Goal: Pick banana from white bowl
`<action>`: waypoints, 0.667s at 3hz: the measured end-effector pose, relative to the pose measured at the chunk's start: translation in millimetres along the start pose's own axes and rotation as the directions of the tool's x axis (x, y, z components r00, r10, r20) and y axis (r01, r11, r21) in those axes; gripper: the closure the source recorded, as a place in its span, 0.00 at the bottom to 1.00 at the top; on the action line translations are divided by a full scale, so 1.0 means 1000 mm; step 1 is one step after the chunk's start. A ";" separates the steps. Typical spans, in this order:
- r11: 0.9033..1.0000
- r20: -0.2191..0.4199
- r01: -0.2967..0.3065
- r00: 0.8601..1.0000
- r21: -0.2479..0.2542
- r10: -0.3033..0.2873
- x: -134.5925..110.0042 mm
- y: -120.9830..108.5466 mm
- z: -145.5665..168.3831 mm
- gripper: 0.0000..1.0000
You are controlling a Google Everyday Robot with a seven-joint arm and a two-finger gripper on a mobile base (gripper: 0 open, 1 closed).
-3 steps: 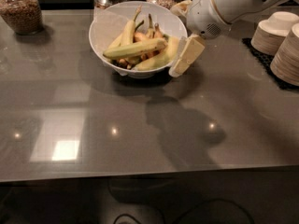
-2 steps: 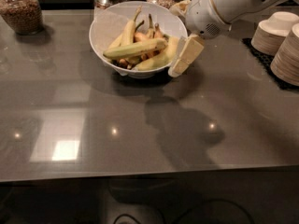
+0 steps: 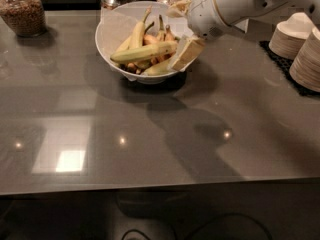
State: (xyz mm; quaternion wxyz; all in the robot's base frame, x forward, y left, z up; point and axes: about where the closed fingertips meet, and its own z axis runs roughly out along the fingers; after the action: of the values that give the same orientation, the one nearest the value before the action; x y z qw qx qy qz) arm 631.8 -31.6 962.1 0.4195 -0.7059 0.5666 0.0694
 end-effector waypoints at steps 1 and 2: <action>0.995 0.038 0.095 0.995 0.017 -0.096 -0.007 -0.006 0.015 0.42; 0.988 0.052 0.150 0.987 0.026 -0.151 -0.006 -0.008 0.026 0.66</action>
Offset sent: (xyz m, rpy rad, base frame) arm 0.0220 0.0244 -0.0145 -0.0106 -0.1740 0.1511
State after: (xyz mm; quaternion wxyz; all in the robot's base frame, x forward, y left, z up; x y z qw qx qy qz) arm 646.4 -10.1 953.0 0.4464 -0.7399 0.5008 0.0501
